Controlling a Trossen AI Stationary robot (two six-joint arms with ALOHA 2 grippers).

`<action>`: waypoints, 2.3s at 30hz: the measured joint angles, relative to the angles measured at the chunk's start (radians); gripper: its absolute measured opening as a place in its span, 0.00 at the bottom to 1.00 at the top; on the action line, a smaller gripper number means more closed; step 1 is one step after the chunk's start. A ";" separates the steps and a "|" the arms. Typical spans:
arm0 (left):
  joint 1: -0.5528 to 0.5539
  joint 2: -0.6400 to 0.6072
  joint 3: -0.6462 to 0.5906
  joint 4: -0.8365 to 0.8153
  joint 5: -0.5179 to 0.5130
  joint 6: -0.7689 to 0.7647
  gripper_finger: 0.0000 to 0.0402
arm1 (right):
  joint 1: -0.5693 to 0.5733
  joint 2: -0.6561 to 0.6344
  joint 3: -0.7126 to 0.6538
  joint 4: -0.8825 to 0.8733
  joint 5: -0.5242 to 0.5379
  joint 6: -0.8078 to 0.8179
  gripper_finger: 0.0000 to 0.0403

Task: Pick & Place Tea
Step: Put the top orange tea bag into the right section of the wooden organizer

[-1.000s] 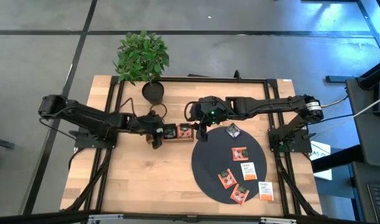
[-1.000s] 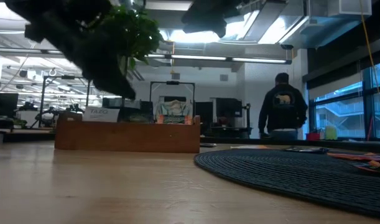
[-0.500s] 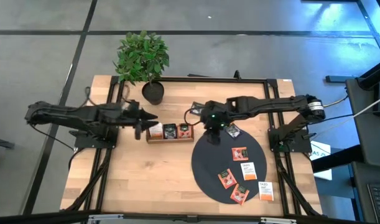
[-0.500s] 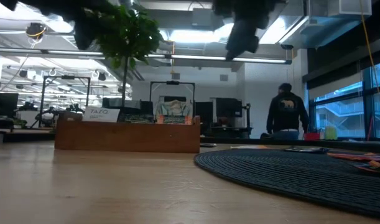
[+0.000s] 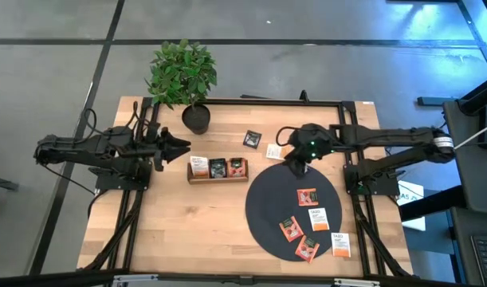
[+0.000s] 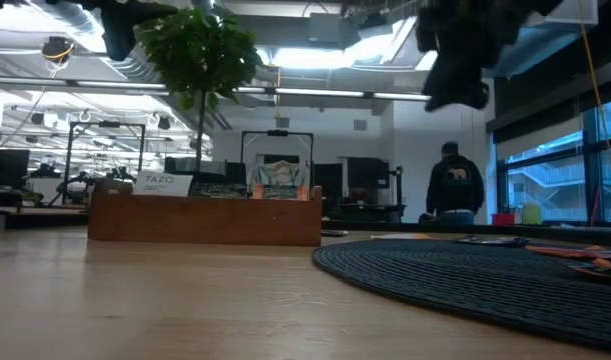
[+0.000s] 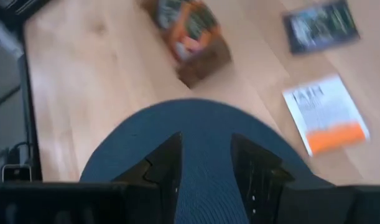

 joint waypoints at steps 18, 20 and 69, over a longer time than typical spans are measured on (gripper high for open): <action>0.000 0.002 0.000 0.000 0.000 0.000 0.41 | -0.016 -0.006 -0.094 -0.122 -0.030 0.026 0.34; 0.000 0.002 0.000 0.000 0.000 0.000 0.40 | -0.016 -0.006 -0.094 -0.177 -0.032 0.095 0.34; 0.013 0.934 0.462 0.341 0.290 0.363 0.09 | 0.415 -0.189 -0.121 -0.376 0.080 0.892 0.56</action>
